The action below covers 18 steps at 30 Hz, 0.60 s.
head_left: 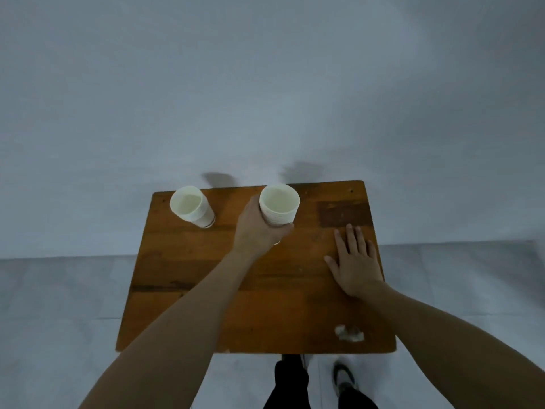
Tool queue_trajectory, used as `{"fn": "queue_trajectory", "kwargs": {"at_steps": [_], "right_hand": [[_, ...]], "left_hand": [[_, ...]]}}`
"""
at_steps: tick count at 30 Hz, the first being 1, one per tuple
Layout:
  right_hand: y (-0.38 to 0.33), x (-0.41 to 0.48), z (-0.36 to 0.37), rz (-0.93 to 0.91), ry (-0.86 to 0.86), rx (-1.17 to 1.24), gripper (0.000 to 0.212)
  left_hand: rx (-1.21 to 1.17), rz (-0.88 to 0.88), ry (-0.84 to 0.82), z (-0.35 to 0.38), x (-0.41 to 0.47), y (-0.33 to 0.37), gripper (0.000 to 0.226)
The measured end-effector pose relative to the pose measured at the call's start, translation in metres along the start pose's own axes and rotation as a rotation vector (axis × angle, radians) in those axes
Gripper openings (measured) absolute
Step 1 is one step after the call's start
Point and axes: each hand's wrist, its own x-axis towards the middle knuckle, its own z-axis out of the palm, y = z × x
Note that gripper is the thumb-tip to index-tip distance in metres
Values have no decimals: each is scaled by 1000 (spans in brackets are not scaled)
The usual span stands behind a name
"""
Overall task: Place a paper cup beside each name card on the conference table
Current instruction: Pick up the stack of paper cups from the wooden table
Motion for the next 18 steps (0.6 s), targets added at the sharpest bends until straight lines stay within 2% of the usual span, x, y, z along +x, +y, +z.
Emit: {"fn": "queue_trajectory", "kwargs": {"at_steps": [4,8,14,18], "right_hand": [[-1,-11,-39,-126,-103,-6,71],[-30,-43,-69,-406,105,18,46],[-136,-100,-97,-819,235,-15,34],[-215,-150,-93,-1089,229,-13,32]], "left_hand": [[74,-42,69,-31,-63,0,80],[88,-130,83,-71,-137,0,82],[69,-358,157,-145,-249,-22,83],[15,-511,238,-194,-325,-51,78]]}}
